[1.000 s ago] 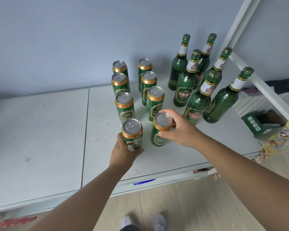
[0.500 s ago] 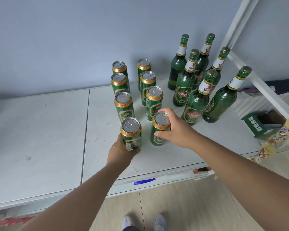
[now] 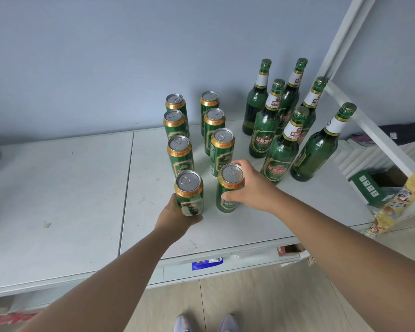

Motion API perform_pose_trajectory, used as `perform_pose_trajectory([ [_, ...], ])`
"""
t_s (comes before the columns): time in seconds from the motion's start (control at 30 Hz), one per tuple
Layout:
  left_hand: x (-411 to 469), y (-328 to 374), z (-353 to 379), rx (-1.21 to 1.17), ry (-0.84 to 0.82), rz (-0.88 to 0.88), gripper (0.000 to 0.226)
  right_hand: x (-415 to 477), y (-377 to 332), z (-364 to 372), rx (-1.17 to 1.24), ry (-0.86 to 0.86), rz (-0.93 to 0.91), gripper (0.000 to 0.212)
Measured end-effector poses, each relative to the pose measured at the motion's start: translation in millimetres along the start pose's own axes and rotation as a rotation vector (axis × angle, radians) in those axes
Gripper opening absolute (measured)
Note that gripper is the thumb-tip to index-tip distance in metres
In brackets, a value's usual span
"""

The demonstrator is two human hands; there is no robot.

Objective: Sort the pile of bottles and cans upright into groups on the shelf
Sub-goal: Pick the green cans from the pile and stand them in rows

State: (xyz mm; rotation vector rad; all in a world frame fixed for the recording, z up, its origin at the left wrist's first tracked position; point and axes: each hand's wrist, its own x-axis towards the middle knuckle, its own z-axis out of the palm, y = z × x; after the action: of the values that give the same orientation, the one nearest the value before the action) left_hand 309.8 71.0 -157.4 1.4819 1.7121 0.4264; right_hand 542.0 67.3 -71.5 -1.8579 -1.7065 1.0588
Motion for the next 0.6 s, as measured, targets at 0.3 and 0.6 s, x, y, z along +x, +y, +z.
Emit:
perform_pose_trajectory([
  [0.3,-11.7,-7.6,-14.9,0.015,-0.002,0.064,0.068,-13.3,2.2,3.8,0.04,0.065,0.029,0.076],
  [0.6,-30.5,-2.1,-33.5,0.006,0.059,0.08,0.074,-24.9,-10.7,-6.9,0.003,0.091,-0.061,0.066],
])
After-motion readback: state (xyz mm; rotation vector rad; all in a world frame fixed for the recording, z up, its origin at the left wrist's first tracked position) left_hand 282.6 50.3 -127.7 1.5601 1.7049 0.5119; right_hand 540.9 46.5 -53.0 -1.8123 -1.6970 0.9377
